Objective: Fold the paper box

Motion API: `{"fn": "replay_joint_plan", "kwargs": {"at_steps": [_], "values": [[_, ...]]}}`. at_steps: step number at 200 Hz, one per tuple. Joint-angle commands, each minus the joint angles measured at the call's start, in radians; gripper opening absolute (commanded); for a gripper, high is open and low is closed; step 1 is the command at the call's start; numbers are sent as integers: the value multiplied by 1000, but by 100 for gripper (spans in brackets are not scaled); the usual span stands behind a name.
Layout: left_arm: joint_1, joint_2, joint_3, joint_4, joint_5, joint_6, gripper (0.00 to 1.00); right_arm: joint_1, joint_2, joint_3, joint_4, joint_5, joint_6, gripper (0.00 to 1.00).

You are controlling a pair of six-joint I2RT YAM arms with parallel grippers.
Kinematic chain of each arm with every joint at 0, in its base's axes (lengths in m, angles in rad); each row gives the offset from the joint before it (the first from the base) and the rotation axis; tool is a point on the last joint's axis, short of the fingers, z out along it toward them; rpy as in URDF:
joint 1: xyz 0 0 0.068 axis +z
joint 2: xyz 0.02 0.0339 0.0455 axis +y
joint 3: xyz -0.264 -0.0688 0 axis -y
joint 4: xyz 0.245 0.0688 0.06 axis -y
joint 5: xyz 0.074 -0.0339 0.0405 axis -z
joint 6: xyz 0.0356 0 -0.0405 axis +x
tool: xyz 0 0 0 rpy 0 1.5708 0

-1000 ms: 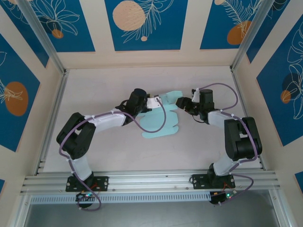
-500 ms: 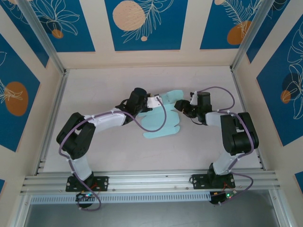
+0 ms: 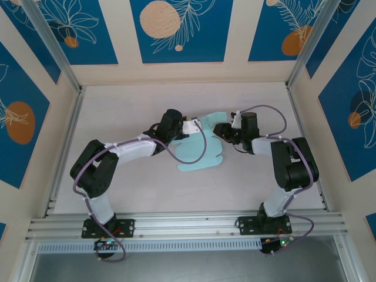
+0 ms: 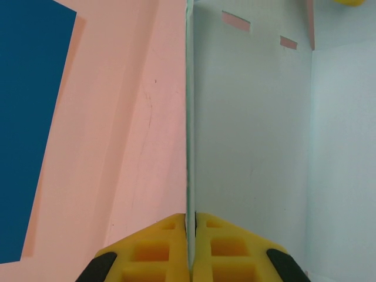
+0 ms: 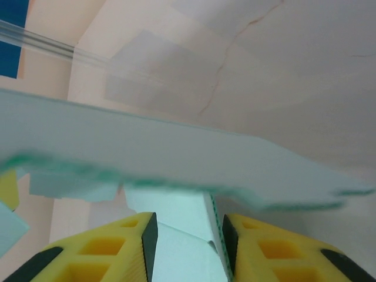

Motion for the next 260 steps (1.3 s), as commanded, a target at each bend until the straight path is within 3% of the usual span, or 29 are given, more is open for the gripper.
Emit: {"fn": "replay_joint_plan", "kwargs": {"at_steps": [1,69,164,196,260], "values": [[3,8,35,18,-19,-26,0,27,15,35,2,-20,-12,34],[-21,71,70,45,-87,-29,0,87,67,80,4,2,10,27],[-49,143,60,142,-175,33,0,116,190,101,49,-28,100,27],[-56,152,68,141,-184,29,0,143,210,123,47,-43,100,36],[-55,147,59,156,-209,63,0,141,114,97,-65,25,55,36]]}}
